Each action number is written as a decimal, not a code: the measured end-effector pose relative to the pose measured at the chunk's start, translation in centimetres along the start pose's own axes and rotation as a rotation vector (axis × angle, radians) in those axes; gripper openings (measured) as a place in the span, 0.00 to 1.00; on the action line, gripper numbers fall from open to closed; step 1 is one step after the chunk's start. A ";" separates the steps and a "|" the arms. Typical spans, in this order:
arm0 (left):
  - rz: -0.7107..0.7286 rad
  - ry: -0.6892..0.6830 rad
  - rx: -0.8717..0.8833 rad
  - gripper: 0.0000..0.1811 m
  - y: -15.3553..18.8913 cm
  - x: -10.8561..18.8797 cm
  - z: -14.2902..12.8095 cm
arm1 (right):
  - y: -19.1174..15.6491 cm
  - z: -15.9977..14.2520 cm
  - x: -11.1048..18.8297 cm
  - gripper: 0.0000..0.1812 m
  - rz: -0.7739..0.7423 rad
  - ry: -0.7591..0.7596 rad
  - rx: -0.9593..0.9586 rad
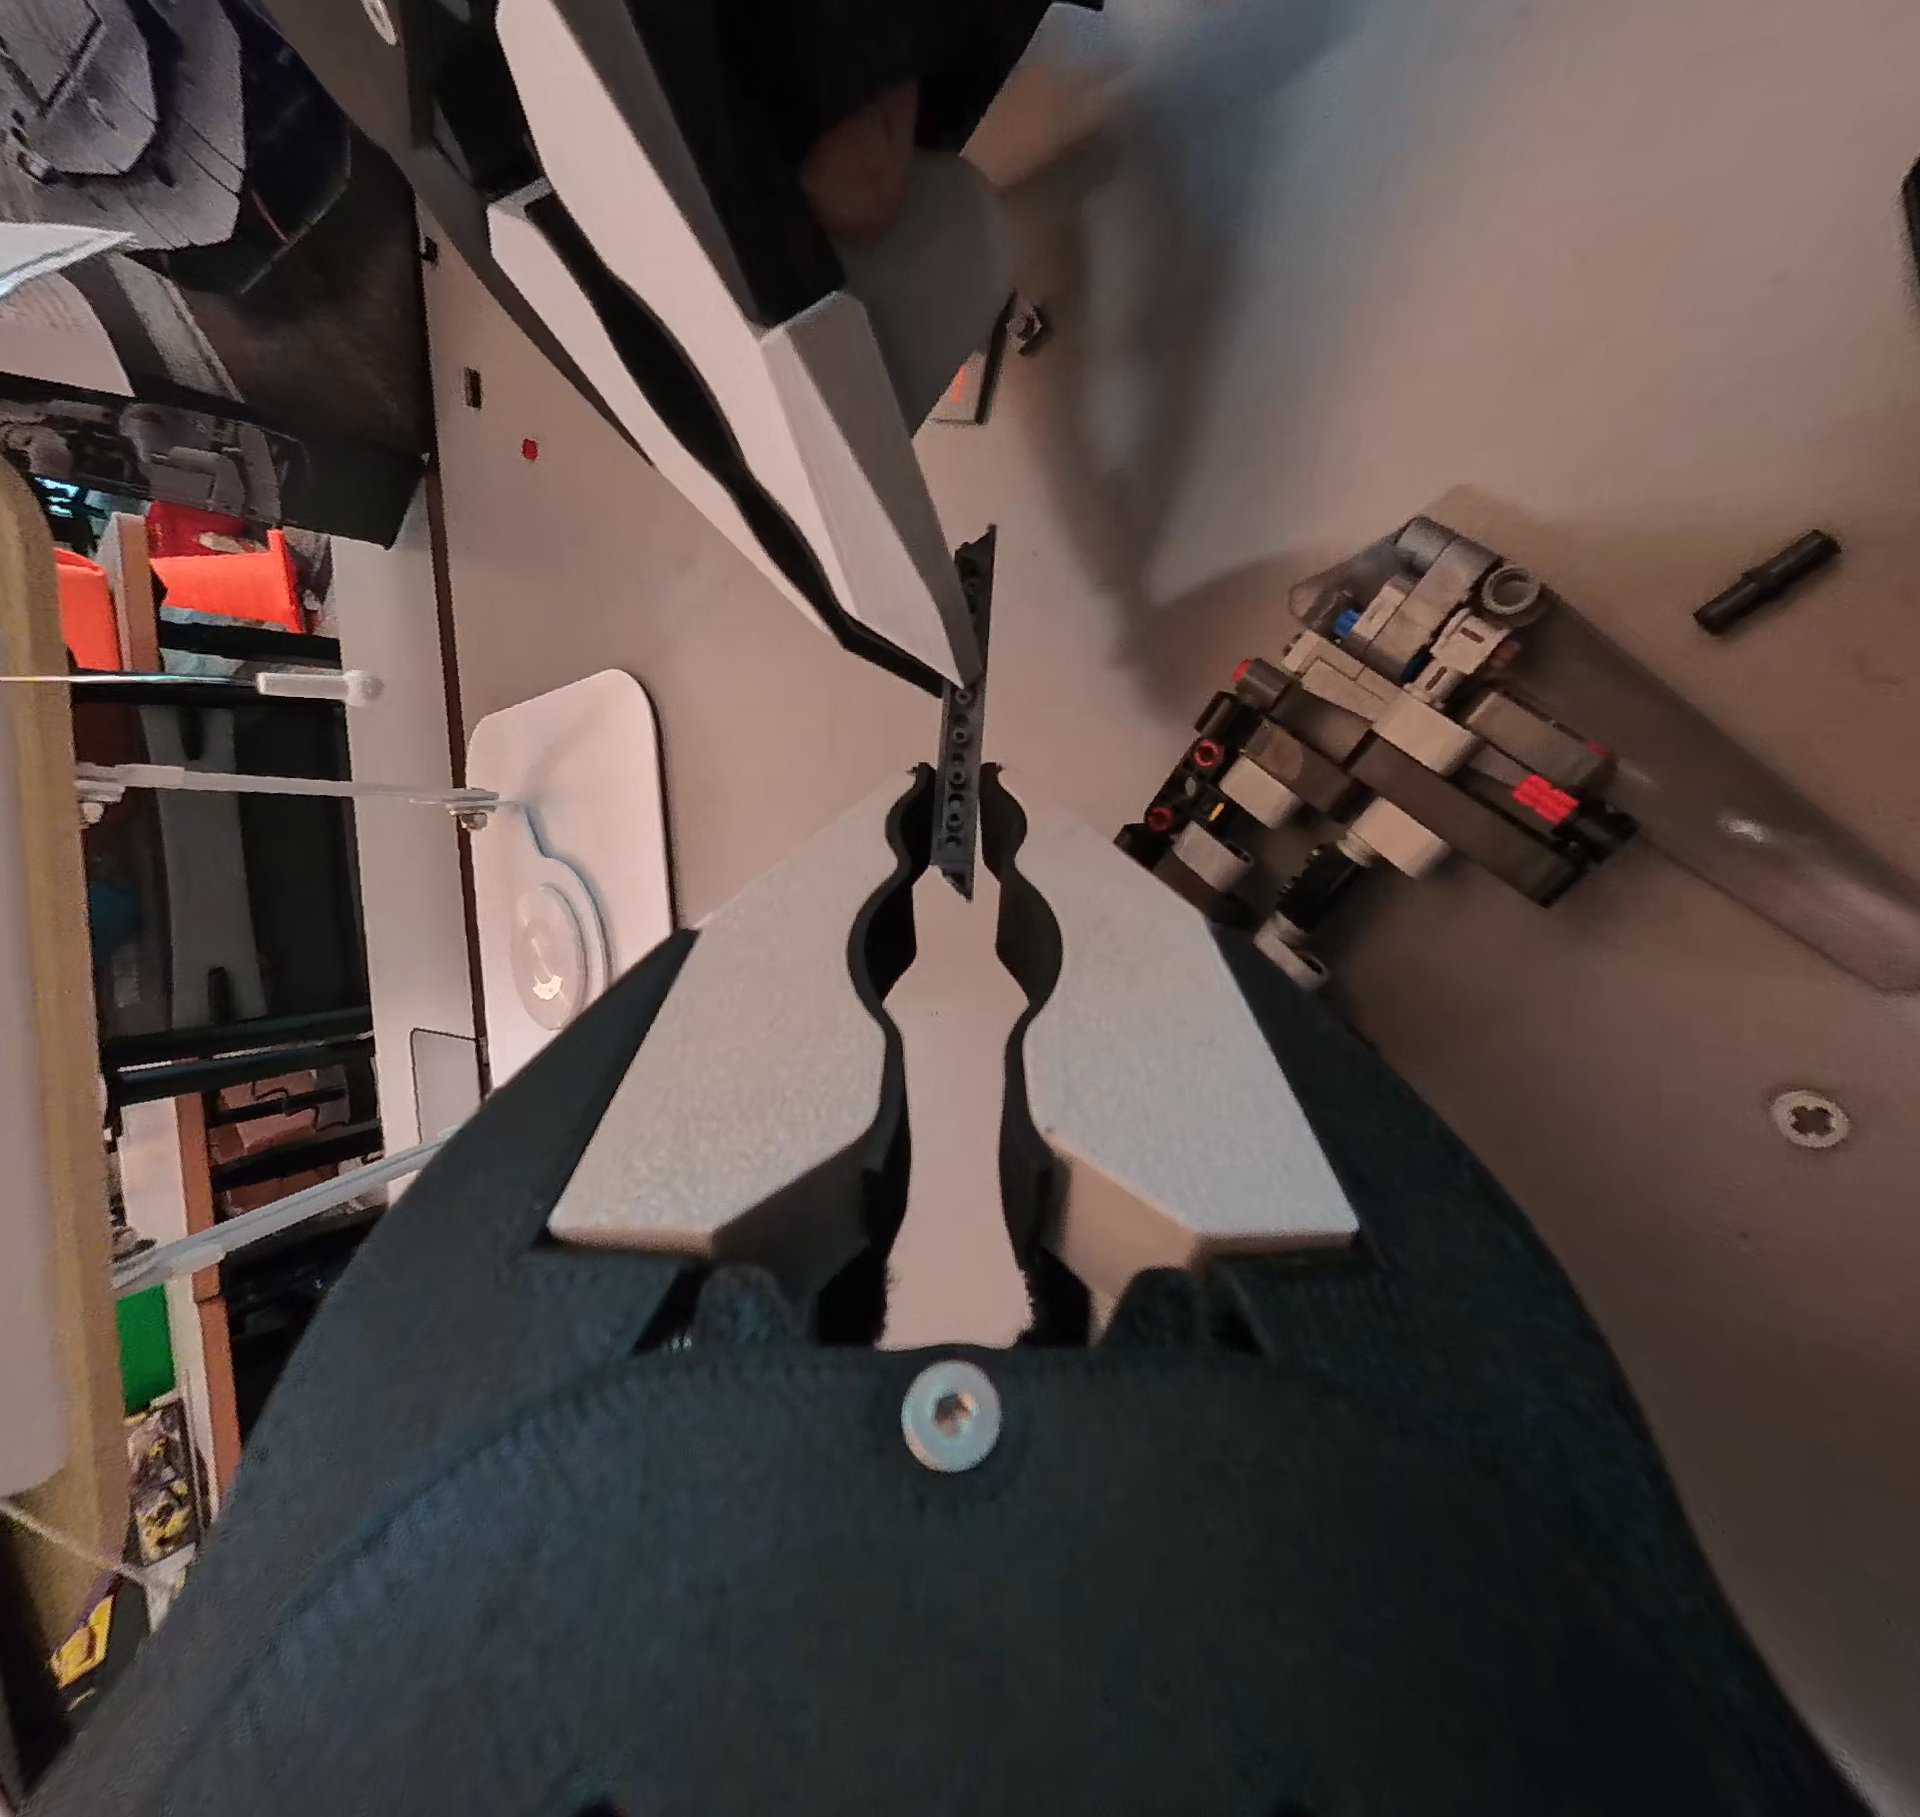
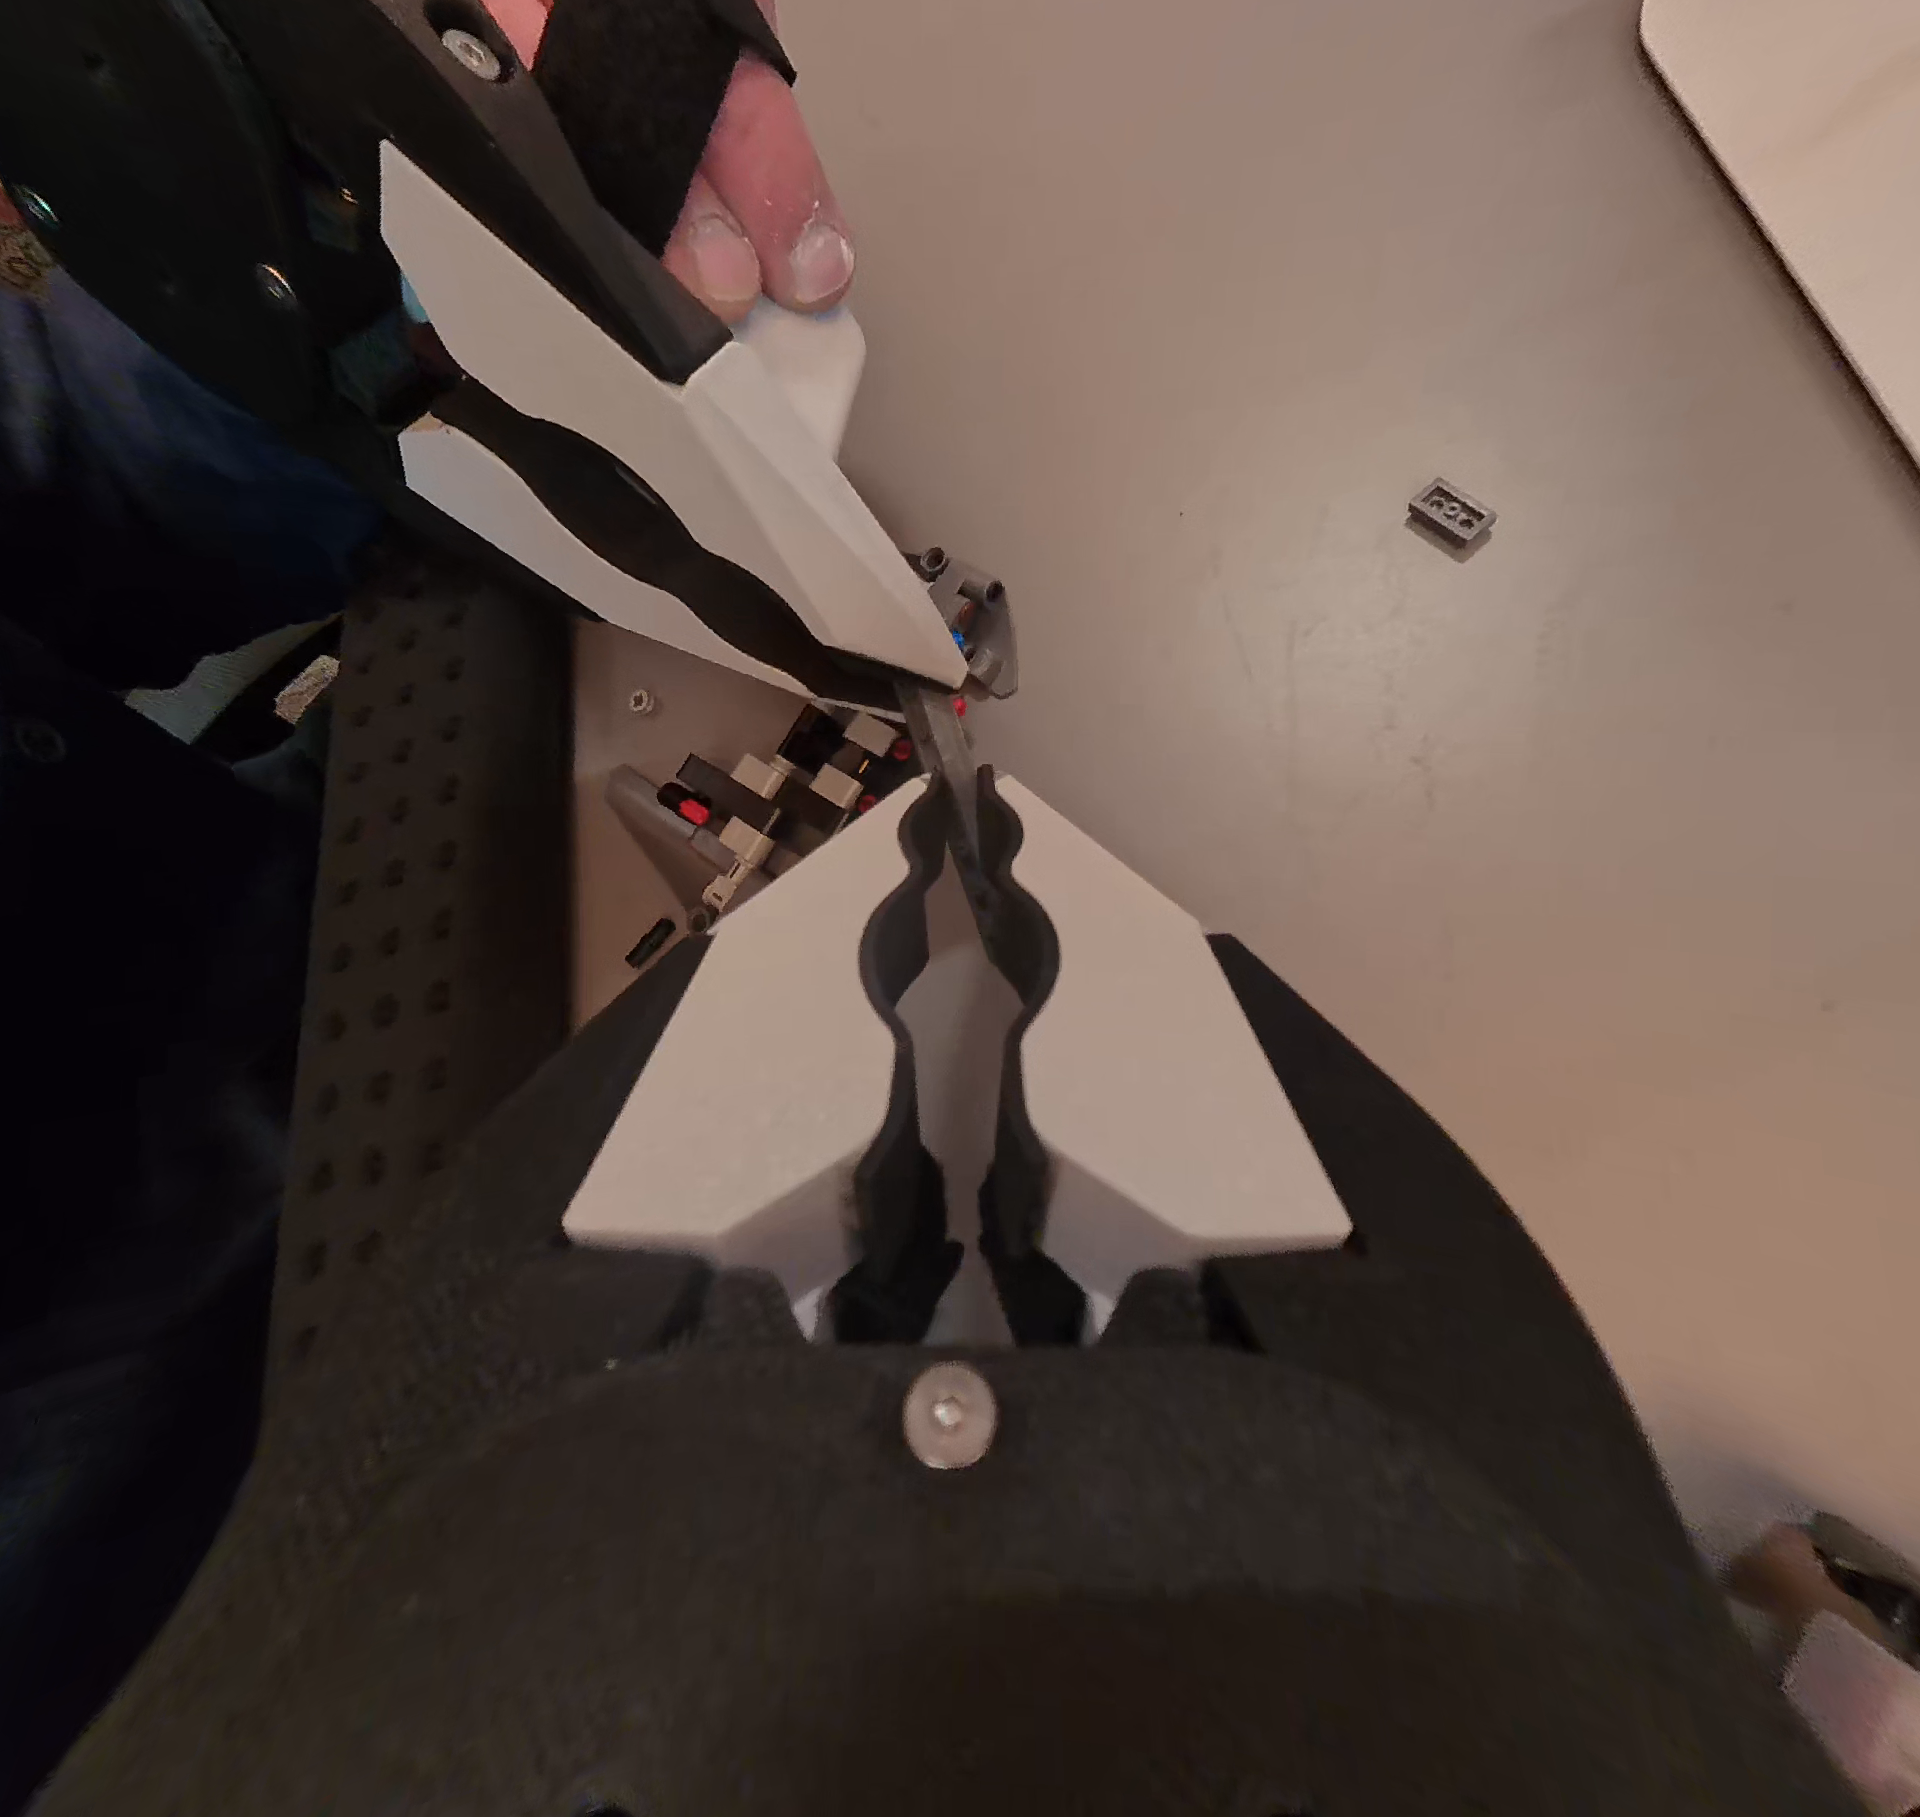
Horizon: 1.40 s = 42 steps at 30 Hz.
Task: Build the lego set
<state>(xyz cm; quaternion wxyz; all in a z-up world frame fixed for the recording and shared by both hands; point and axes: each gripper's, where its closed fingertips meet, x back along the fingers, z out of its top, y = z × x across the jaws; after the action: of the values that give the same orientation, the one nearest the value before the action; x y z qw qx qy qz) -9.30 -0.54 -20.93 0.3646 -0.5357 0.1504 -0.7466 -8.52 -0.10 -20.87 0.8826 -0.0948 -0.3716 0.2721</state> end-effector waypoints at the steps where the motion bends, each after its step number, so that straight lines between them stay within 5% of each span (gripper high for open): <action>1: 0.007 -0.002 -0.004 0.03 -0.1 0.1 0.0 | 0.0 0.1 0.0 0.02 0.003 0.012 -0.006; 4: 0.018 0.001 -0.012 0.03 -0.2 0.2 0.2 | -0.1 -0.1 -0.2 0.08 0.030 -0.002 -0.029; 15: 0.029 -0.001 -0.005 0.03 -0.3 0.2 0.2 | -0.6 -0.1 0.0 0.04 0.064 0.003 -0.023; 25: -0.051 0.058 0.251 0.10 -0.9 -0.2 -0.7 | 0.2 0.7 0.3 0.04 -0.132 -0.005 0.206; 30: -0.102 0.106 0.346 0.05 -0.8 -0.1 -0.8 | 0.3 0.6 0.1 0.03 -0.212 -0.040 0.334; 42: -0.023 0.040 0.142 0.03 -0.6 -0.2 -0.7 | 0.1 0.0 -0.5 0.03 -0.209 -0.066 0.361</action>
<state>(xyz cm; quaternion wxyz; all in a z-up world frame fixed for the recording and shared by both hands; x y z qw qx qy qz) -10.08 -0.11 -20.97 0.3899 -0.4951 0.0980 -0.7702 -8.86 -0.27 -21.28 0.8959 0.1130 -0.3533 0.2444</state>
